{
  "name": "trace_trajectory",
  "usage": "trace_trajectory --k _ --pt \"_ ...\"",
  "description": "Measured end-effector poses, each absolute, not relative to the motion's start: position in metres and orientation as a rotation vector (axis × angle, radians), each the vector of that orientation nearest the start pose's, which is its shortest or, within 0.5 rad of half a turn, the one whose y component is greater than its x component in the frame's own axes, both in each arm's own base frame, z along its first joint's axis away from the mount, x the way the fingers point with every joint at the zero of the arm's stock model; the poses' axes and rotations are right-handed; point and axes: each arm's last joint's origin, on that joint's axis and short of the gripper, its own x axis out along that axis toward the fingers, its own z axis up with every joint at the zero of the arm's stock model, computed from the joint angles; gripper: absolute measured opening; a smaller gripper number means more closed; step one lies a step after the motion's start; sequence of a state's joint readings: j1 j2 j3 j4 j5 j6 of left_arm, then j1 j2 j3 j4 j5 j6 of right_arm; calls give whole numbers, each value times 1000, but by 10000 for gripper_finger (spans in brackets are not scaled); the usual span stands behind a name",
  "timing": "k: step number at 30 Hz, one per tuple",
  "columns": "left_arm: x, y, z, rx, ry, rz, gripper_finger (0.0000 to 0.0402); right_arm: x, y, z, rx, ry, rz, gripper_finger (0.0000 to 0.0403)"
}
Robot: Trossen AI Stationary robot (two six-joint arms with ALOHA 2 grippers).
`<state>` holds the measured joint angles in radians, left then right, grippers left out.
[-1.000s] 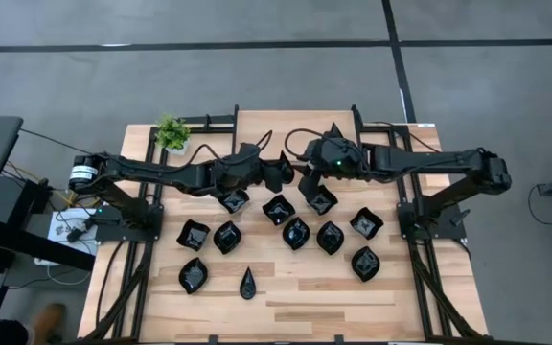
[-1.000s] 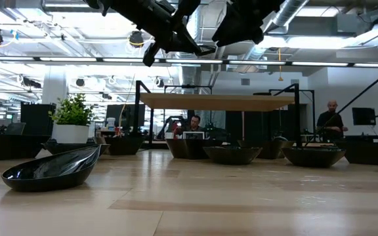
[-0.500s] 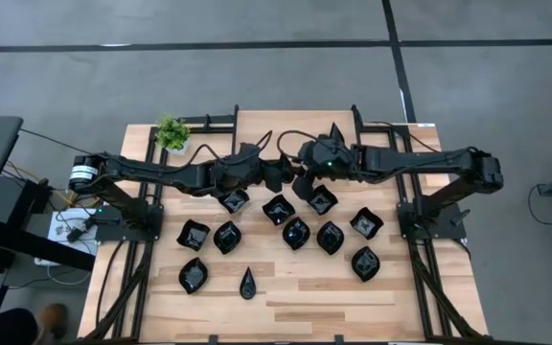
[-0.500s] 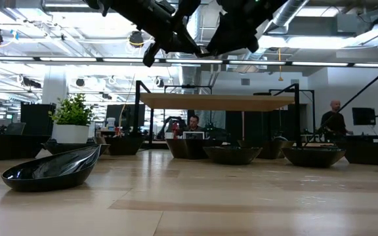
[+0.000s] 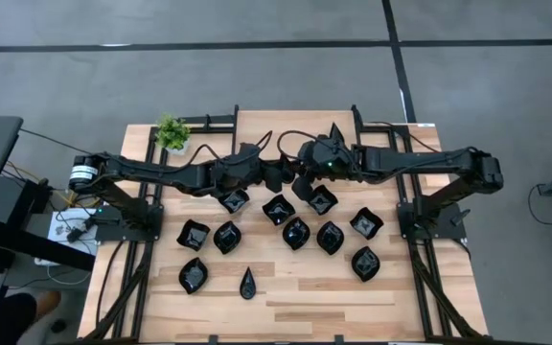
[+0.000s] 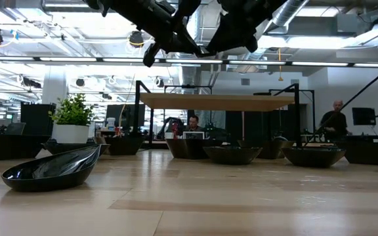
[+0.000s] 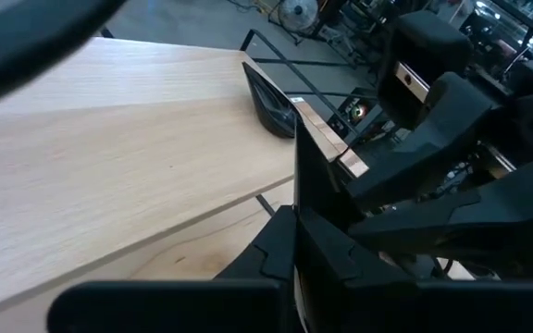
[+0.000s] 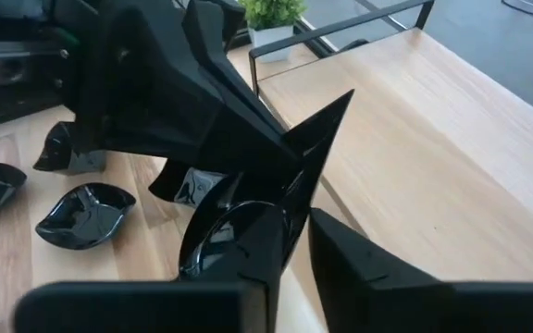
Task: Pick & Place Mini shaped plates
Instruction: Stack the black plate on top of the black plate on the shelf
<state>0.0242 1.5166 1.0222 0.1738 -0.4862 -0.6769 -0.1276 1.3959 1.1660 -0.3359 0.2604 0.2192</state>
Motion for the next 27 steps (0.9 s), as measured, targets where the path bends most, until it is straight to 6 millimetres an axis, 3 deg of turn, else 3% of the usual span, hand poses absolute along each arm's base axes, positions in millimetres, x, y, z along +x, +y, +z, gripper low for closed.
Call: trace_trajectory --k 6,27 --pt "338 22 275 -584 127 591 7 303 -47 315 175 523 -443 5" --pt "338 21 275 -576 137 565 78 303 -47 315 189 525 -446 1"
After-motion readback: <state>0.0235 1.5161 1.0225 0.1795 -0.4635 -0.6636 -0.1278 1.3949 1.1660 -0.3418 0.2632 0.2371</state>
